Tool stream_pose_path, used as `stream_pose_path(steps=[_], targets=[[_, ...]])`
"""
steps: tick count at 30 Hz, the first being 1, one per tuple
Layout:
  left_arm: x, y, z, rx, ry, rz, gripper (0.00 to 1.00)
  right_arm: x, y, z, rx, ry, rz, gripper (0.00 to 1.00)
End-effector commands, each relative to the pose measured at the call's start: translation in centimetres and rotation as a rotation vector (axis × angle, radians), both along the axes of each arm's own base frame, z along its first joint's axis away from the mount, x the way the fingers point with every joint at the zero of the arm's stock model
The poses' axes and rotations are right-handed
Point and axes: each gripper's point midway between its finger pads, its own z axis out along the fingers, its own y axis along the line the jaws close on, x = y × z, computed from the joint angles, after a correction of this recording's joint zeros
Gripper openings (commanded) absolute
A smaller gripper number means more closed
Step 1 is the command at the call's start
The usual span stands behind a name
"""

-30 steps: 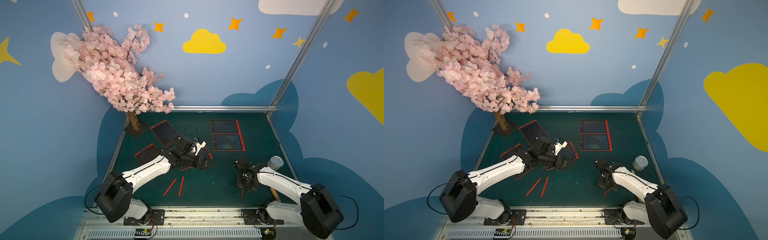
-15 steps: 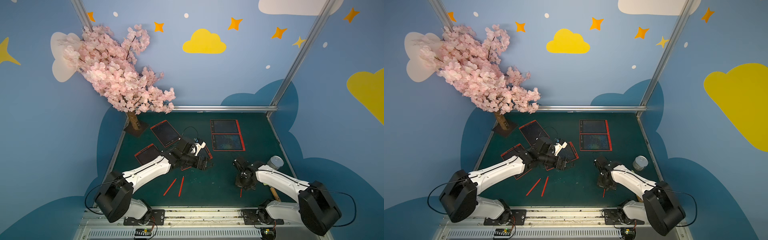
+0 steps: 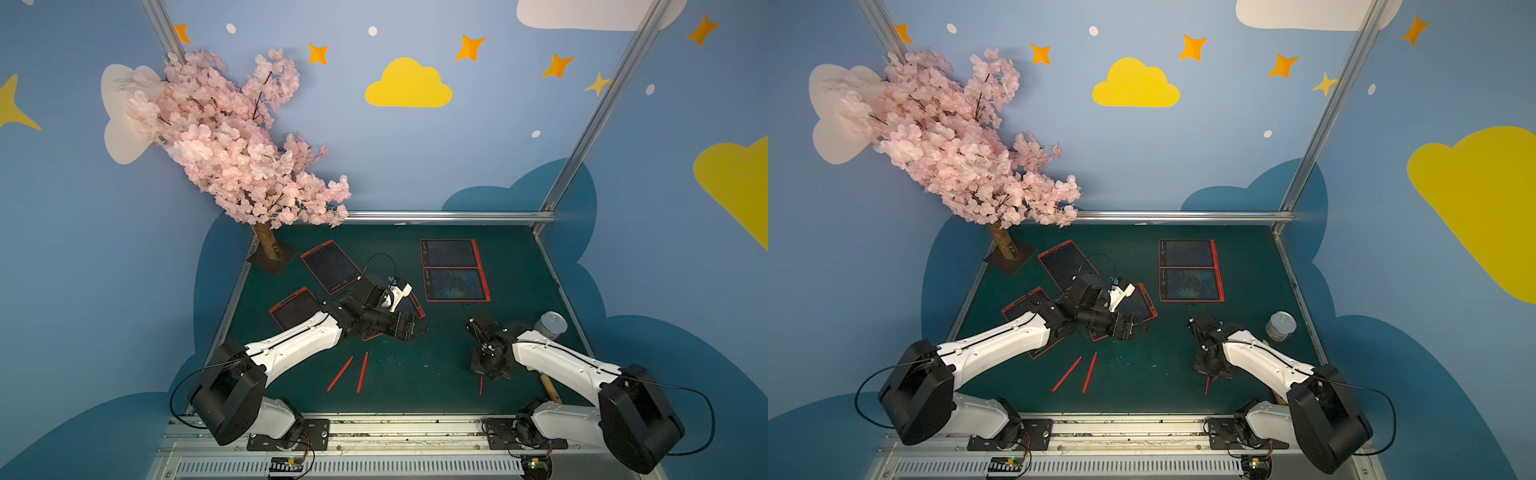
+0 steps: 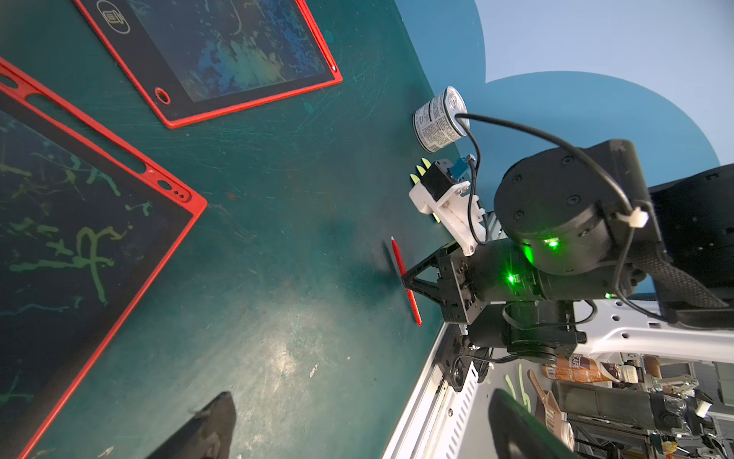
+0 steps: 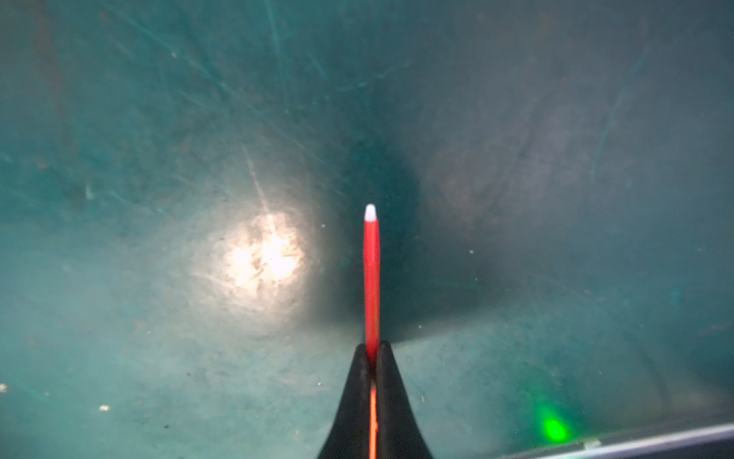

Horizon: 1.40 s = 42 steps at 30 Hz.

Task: Place the stylus back onto the writing tablet
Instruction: Pick up the stylus from the center of the board.

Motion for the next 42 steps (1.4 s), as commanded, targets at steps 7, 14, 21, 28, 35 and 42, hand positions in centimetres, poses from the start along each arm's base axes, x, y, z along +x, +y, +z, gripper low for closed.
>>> stream_pose_path(steps=[7, 14, 21, 28, 35, 42], targets=[[-0.4, -0.2, -0.3, -0.013, 0.022, -0.011, 0.98, 2.2, 2.8, 2.8, 0.141, -0.127, 0.139, 0.00], [-0.7, -0.7, -0.4, -0.073, 0.063, -0.007, 0.97, 3.4, 5.4, 6.1, 0.298, -0.240, 0.212, 0.00], [-0.8, -1.9, 1.1, -0.192, 0.099, -0.022, 0.96, 4.8, 8.9, 12.5, 0.530, -0.433, 0.336, 0.01], [-0.2, -2.7, 2.6, -0.298, 0.096, -0.027, 0.90, 4.7, 11.3, 18.2, 0.793, -0.498, 0.399, 0.03], [0.3, -3.6, 4.9, -0.405, 0.103, -0.051, 0.81, 3.6, 12.7, 20.2, 0.917, -0.480, 0.470, 0.04], [0.2, -3.9, 6.1, -0.428, 0.088, -0.075, 0.71, 3.2, 13.6, 20.3, 0.985, -0.450, 0.482, 0.05]])
